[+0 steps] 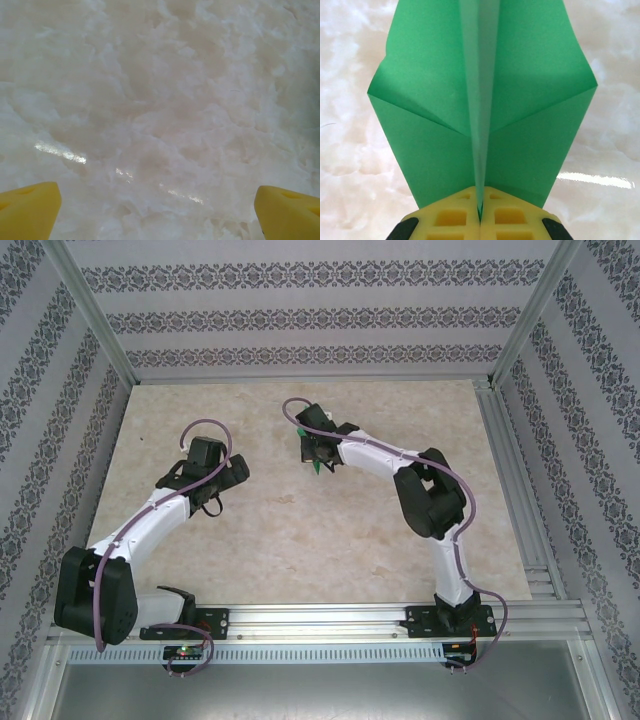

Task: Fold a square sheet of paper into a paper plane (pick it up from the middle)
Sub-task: Move the paper plane to the top-center of the table.

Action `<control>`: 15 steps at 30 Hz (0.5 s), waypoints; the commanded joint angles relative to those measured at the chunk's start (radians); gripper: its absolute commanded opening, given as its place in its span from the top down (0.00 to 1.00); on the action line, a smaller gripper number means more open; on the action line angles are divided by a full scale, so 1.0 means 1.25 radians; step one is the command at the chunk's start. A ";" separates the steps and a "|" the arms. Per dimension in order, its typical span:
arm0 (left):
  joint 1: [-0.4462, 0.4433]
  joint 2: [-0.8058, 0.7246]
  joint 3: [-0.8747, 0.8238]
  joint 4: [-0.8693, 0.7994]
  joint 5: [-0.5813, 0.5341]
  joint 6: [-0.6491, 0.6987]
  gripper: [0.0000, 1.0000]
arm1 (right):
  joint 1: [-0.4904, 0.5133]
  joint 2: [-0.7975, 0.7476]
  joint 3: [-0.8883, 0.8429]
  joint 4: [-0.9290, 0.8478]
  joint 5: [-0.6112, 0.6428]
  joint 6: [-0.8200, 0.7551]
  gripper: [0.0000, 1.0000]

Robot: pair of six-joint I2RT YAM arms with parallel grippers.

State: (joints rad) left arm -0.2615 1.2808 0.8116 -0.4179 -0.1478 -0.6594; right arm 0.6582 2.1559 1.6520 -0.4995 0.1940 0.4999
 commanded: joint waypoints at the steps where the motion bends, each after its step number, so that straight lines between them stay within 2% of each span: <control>1: 0.012 -0.006 -0.005 -0.012 -0.010 0.000 0.00 | -0.006 0.035 0.046 -0.038 0.024 0.009 0.96; 8: 0.013 0.013 -0.001 -0.006 0.001 0.003 0.00 | -0.008 0.098 0.093 -0.064 0.038 -0.002 0.92; 15: 0.014 0.030 0.004 -0.004 0.007 0.002 0.00 | -0.005 0.124 0.100 -0.071 0.031 -0.010 0.79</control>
State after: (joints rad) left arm -0.2615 1.3132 0.8116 -0.4175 -0.1436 -0.6594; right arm 0.6521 2.2868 1.7443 -0.5732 0.2127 0.4969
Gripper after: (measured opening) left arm 0.998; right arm 0.193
